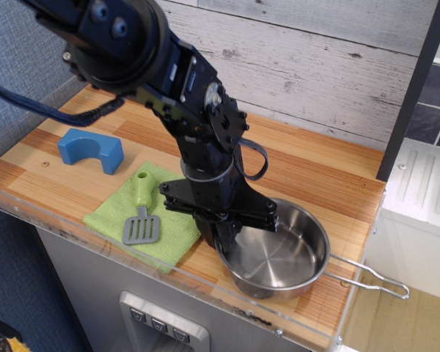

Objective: Move the pot to the bottom right of the table

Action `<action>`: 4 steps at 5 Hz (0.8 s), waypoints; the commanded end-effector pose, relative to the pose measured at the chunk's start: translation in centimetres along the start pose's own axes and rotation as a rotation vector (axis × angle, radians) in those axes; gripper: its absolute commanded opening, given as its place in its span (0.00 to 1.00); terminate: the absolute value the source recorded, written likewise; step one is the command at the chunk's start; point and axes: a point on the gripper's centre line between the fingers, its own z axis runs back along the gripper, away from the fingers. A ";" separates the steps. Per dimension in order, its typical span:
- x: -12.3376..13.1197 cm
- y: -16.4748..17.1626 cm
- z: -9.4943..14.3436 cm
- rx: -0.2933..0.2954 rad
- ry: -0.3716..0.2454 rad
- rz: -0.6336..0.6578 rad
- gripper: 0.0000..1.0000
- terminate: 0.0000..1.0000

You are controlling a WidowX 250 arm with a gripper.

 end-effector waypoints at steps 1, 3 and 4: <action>0.4 0.0 -0.2 -0.033 0.009 -0.021 0.00 0.00; 0.6 0.1 0.7 -0.005 -0.011 -0.003 1.00 0.00; 0.5 0.0 1.0 -0.003 -0.012 -0.002 1.00 0.00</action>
